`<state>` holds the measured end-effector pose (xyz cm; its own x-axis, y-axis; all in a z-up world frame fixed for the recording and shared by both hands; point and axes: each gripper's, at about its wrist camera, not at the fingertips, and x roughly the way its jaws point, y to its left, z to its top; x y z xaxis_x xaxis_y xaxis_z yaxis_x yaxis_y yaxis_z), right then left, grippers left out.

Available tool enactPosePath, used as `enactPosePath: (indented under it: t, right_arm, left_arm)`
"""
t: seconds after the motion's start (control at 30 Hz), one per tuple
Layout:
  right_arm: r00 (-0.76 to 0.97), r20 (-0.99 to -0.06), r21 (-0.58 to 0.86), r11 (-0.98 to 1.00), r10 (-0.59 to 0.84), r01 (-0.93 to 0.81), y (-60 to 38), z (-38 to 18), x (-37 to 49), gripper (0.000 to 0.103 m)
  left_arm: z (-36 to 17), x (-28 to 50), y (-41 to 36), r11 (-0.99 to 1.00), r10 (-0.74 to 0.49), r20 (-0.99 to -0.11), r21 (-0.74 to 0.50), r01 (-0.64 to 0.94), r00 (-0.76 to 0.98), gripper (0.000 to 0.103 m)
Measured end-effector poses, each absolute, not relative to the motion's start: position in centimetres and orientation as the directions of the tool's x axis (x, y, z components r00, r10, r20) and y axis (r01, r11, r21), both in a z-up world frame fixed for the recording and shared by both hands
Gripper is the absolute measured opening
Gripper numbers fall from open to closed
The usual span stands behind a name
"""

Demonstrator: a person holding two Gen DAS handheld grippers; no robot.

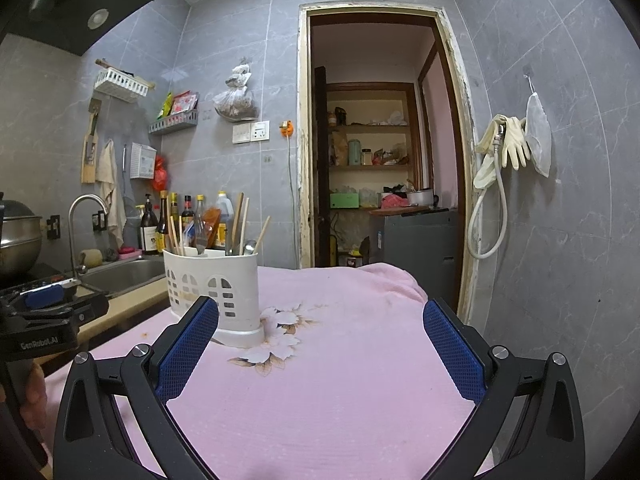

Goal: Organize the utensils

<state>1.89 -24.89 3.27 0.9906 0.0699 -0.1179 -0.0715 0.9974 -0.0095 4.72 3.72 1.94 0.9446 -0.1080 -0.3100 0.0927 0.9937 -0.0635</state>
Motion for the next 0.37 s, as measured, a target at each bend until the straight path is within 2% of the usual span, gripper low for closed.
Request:
enactPosePath:
  t: [0.37]
  right_arm:
    - [0.990, -0.124, -0.014, 0.997, 0.072, -0.074, -24.74, 3.14, 2.04, 0.103]
  left_arm:
    - [1.89, 5.03, 3.75, 0.993, -0.114, -0.325, -0.058, 0.100, 0.939, 0.101]
